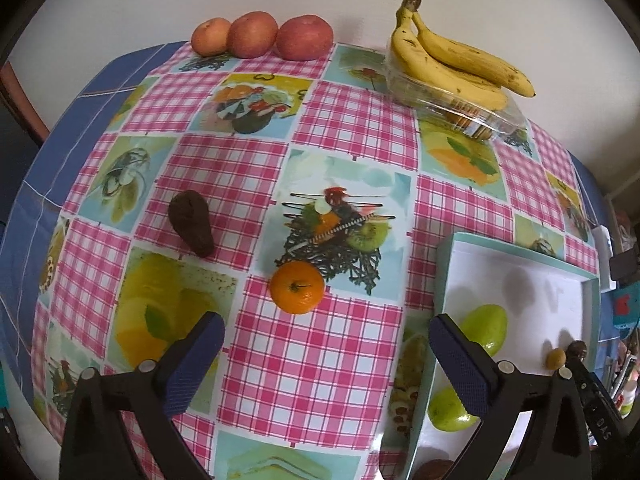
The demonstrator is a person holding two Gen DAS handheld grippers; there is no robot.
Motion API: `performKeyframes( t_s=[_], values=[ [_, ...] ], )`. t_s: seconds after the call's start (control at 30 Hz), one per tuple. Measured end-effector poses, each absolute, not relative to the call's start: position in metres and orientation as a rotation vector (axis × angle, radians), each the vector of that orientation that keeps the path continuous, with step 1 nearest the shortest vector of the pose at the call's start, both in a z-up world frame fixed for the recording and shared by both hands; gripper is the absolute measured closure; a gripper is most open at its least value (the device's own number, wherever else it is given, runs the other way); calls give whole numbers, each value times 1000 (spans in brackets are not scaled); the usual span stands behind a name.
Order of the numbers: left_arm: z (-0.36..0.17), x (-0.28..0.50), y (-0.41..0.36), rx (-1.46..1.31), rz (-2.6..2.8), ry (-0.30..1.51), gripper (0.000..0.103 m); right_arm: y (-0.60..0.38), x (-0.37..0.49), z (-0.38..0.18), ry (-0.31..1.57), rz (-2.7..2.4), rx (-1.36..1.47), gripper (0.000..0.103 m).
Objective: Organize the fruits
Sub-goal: 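Move both tools back toward the fruits on the tablecloth, then grasp the dark date with the left tool while the right tool grasps the mandarin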
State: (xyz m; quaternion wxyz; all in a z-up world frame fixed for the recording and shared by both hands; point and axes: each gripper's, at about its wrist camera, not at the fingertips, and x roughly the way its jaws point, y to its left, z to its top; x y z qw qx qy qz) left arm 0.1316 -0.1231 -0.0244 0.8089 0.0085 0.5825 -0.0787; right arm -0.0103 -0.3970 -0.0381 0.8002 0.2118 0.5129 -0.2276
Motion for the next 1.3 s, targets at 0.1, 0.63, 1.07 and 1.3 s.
performKeyframes(
  t_s=[0.1,0.63,1.07,1.3],
  values=[
    [-24,133,-120,17,-164,1241,0,-396,-9,-37,1081,-481,462,16],
    [-9,152,-54,-10,-43,1164,0,-368,9,-27,1030,-372,426,16],
    [-1,172,34,-142,62,1130,0,-317,40,-12,987,-245,393,16],
    [3,177,53,-177,58,1117,0,-278,60,0,937,-151,397,16]
  ],
)
